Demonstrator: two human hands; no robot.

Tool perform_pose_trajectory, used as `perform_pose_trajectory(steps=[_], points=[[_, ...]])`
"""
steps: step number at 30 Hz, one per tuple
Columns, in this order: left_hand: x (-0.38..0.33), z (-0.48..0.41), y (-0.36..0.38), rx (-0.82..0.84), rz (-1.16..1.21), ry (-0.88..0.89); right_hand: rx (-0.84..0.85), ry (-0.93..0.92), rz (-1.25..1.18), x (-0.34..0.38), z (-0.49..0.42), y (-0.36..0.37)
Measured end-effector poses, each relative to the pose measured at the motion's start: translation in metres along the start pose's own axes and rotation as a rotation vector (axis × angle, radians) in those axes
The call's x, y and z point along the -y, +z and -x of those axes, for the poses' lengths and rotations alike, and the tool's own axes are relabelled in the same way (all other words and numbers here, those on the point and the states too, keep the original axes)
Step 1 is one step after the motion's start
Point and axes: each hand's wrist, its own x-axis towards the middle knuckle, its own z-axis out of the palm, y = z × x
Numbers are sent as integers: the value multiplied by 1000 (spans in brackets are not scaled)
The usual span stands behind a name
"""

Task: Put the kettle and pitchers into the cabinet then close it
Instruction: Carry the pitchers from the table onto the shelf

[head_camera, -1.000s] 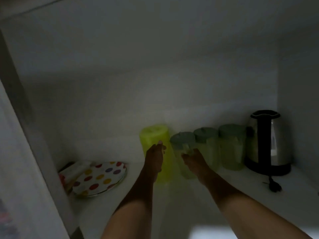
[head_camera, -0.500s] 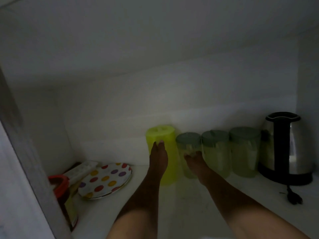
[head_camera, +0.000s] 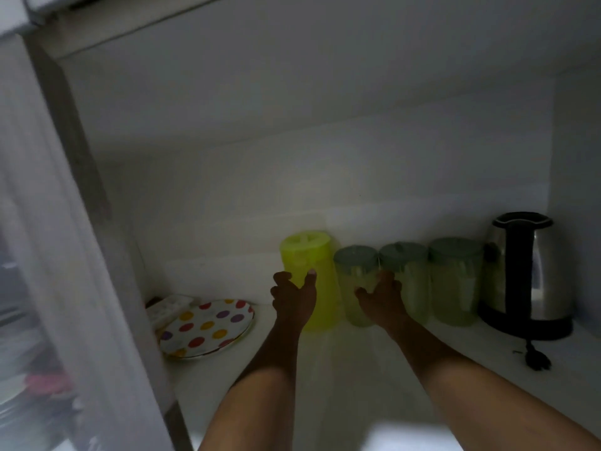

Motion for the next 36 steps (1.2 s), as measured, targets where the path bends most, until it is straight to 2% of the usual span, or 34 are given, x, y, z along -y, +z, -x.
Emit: perform_pose_trajectory(steps=[4,8,11,15,20,24,31,36], points=[[-8,30,-23,116,-115,34,-28,-74,54,16,31,-17],[-22,72,-59,259,-160,70,50,-115,128,40,82,-33],[-34,115,-99,290,-227,76,28,-191,237,63,135,-41],[-36,182,-164,361,-178,139,-29,-286,57,87,216,-35],[-26,256,-288,383,-144,54,-36,-315,-63,131,317,12],[-1,290,-420,228,-210,-12,56,-384,-135,177,409,83],[67,354,-651,-169,-293,-182,518,-546,-165,254,577,239],[135,404,-785,-455,-333,-364,871,-591,-157,277,699,357]])
